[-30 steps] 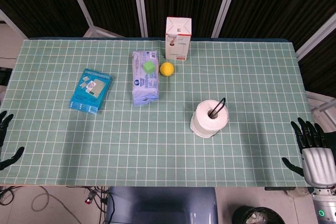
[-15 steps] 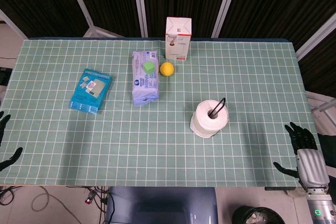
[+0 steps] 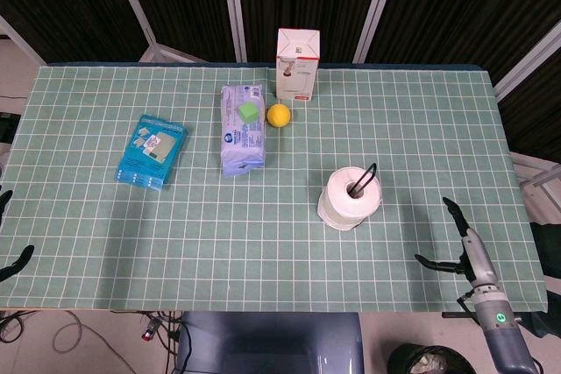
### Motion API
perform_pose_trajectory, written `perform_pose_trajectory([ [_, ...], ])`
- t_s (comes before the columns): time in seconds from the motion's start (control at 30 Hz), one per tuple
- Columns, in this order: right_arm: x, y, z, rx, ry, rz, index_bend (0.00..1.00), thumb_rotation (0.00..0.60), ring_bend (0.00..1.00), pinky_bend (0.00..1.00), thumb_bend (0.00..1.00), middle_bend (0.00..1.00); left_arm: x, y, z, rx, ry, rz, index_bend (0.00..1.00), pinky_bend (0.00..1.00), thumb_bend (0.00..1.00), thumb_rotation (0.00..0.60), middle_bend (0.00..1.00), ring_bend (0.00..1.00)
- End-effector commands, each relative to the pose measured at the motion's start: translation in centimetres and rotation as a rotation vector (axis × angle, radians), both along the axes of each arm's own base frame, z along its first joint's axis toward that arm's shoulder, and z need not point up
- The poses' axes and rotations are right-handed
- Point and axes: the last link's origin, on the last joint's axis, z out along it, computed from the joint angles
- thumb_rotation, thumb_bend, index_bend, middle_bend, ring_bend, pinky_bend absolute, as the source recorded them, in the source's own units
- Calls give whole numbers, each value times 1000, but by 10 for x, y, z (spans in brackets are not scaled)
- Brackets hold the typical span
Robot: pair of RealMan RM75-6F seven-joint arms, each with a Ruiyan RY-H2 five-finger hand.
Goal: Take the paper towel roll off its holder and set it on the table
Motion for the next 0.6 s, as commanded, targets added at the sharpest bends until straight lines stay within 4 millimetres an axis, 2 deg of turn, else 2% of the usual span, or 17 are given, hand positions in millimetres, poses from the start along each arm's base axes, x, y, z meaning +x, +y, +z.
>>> perform_pose_trajectory([
  [0.03,12,-22,-26,54,-56,-16,0,600,0,0,0,0,0,0,0,0,-1,0,47,0,223,600,0,0],
  [0.33,21,-39,-65,65,-52,4,0,600,0,0,0,0,-1,2,-1,0,2,8,48,0,222,600,0,0],
  [0.6,32,-53,-85,59,-102,19,0,600,0,0,0,0,-1,4,-3,-5,10,13,48,0,222,600,0,0],
])
